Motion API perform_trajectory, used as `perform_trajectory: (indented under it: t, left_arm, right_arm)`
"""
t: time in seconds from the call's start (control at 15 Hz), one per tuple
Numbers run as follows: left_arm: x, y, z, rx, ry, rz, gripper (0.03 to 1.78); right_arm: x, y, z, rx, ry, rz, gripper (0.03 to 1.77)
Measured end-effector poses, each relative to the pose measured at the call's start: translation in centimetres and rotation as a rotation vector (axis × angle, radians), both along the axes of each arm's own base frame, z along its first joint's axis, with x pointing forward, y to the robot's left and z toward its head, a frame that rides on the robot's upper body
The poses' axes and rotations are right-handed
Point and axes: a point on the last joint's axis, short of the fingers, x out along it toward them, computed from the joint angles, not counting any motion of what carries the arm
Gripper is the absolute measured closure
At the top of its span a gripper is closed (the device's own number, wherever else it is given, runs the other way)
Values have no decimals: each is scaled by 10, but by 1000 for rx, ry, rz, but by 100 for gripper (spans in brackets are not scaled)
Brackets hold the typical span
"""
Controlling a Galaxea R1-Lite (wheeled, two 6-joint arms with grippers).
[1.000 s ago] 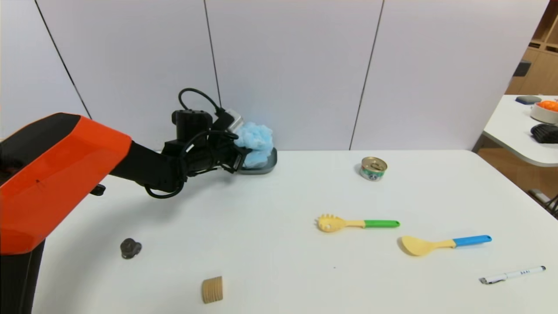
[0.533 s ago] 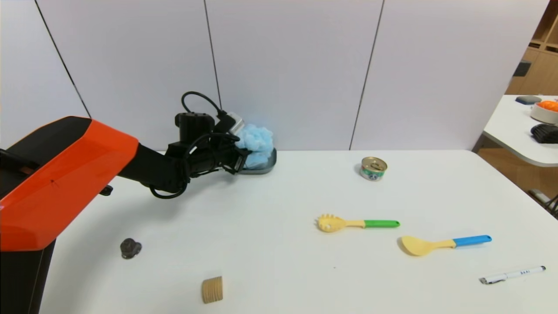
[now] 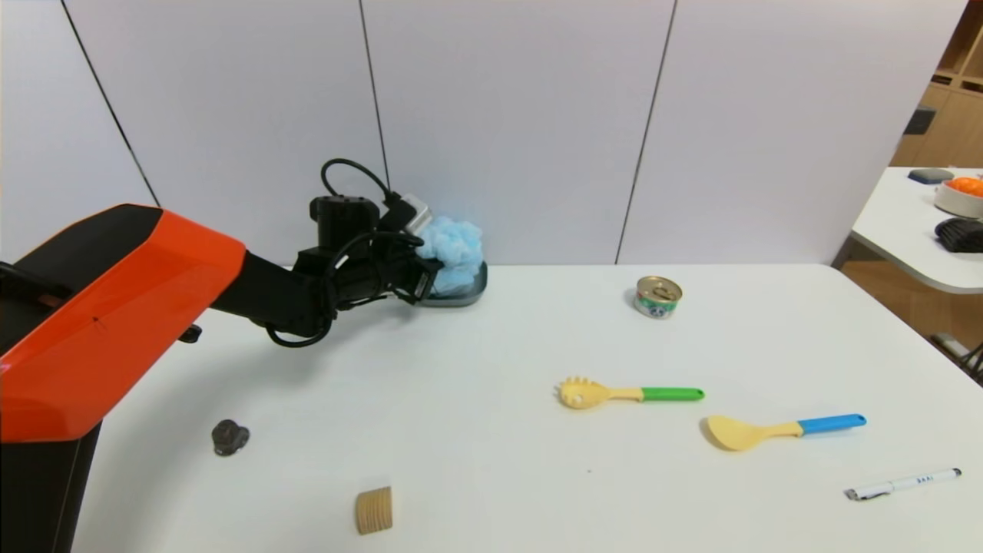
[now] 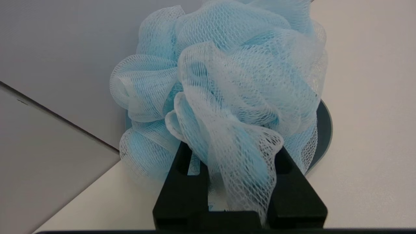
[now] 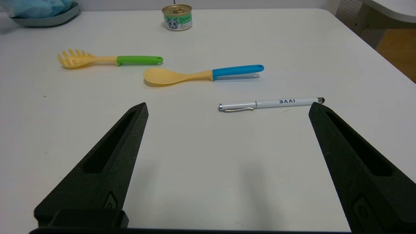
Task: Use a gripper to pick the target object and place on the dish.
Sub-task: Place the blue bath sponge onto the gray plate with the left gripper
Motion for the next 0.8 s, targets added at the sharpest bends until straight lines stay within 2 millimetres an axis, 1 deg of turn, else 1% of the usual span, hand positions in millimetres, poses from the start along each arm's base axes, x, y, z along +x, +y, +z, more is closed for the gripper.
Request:
perform_trajectory:
  t: [0.4, 0.47, 0.67, 0.8]
  left_arm:
    - [-1, 0, -1, -1, 6, -6, 142]
    - [-2, 0, -1, -1, 7, -6, 136]
    - [-2, 0, -1, 3, 8, -8, 96]
    - [-2, 0, -1, 3, 9, -8, 77]
  right_arm:
    - [0, 0, 0, 0, 0, 0, 9]
    - [0, 0, 0, 0, 0, 0, 9]
    - [0, 0, 0, 0, 0, 0, 9]
    - [0, 0, 0, 0, 1, 0, 9]
